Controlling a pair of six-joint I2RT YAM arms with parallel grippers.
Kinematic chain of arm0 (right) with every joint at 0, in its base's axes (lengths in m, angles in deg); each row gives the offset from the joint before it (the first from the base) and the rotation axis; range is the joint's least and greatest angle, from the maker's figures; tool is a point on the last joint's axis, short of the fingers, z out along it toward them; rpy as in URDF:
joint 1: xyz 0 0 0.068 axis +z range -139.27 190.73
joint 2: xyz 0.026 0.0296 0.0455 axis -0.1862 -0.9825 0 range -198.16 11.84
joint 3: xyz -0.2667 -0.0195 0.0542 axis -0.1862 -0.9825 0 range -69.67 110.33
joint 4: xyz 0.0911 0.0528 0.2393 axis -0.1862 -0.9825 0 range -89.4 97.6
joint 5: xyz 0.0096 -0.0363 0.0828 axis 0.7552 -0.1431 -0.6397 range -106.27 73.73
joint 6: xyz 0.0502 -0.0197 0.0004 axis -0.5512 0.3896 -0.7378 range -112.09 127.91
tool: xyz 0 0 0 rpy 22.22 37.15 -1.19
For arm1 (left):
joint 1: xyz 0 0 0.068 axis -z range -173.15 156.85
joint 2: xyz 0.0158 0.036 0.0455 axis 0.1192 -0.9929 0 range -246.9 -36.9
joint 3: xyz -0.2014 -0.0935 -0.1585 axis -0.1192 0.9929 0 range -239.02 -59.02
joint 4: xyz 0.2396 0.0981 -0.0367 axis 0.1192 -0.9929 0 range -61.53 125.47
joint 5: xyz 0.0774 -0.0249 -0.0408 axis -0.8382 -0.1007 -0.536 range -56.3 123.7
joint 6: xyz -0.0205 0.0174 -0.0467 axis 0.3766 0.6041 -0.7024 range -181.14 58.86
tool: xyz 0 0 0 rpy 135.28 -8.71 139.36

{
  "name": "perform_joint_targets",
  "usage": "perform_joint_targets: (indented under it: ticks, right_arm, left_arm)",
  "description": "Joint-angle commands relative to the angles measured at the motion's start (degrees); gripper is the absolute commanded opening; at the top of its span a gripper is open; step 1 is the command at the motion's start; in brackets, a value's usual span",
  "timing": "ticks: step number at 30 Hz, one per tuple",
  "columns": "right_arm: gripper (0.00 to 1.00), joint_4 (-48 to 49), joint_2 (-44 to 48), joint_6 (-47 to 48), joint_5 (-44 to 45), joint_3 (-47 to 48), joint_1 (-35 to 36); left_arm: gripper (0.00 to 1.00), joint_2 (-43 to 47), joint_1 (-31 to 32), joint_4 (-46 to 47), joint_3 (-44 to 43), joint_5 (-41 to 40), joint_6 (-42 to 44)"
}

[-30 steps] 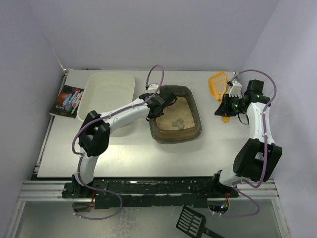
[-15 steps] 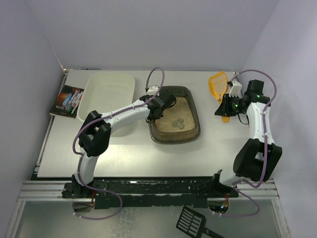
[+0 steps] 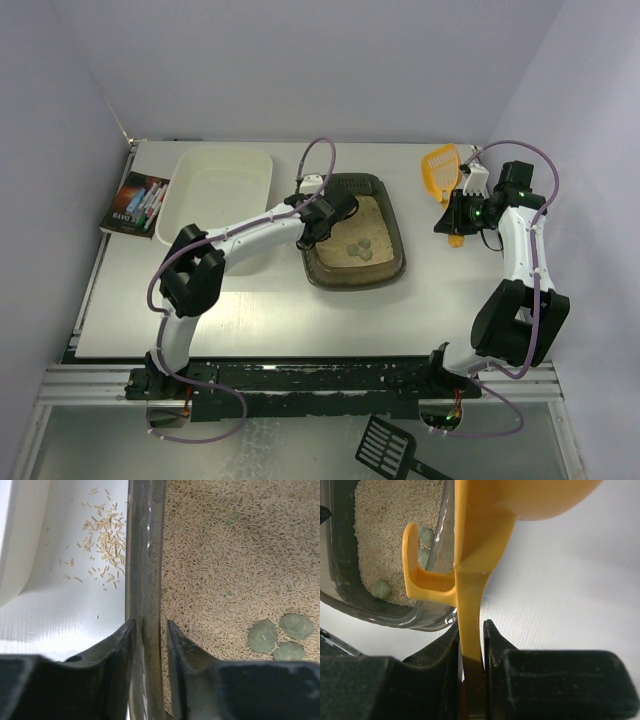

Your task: Clean the litter box

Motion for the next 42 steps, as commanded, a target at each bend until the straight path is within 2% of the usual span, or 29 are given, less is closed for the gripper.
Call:
perform_joint_targets:
  ticks: [1,4,9,16,21,23,27,29,33,37,39,42]
  right_arm:
    - [0.0,0.3,0.8,0.3,-0.4,0.5,-0.7]
    - [0.0,0.4,0.8,0.3,-0.4,0.6,-0.7]
    - [0.0,0.1,0.6,0.2,-0.4,0.9,-0.7]
    - [0.0,-1.2,0.1,0.4,-1.0,2.6,-0.7]
    - [0.0,-6.3,-2.1,2.3,-1.7,7.5,-0.2]
    - [0.0,-9.0,-2.9,3.6,1.4,10.1,1.5]
    - [0.0,-12.4,-3.2,5.4,5.8,12.8,6.9]
    - [0.0,-13.7,-3.6,5.7,7.3,13.6,9.7]
    - [0.0,-11.9,-4.2,4.2,8.6,13.8,12.5]
    - [0.0,-8.8,-4.7,1.9,6.4,12.7,12.6]
    - [0.0,-7.6,-5.3,1.1,7.1,12.0,12.3]
    - [0.0,-7.2,-5.8,0.5,6.9,12.1,11.3]
  left_arm:
    - [0.46,-0.4,1.7,0.2,-2.7,-2.0,0.4]
    - [0.64,0.7,2.5,0.0,-2.9,-4.6,0.3]
    - [0.76,1.3,2.8,-0.7,-4.1,-7.6,0.4]
    - [0.78,3.7,3.0,-0.3,-6.1,-13.7,4.1]
    - [0.81,8.7,2.7,2.8,-7.2,-18.9,11.5]
    - [0.82,11.1,2.2,4.7,-6.4,-18.6,14.5]
    - [0.82,14.6,-1.9,5.9,-5.2,-11.8,18.2]
    - [0.81,15.8,-5.1,6.4,-4.3,-4.1,21.4]
    - [0.83,17.3,-11.6,5.3,-2.0,3.9,24.1]
    - [0.82,20.4,-18.4,7.8,6.2,13.9,20.1]
    - [0.9,21.3,-20.7,10.0,10.3,17.6,17.3]
    - [0.93,19.3,-21.1,10.1,10.6,20.4,15.7]
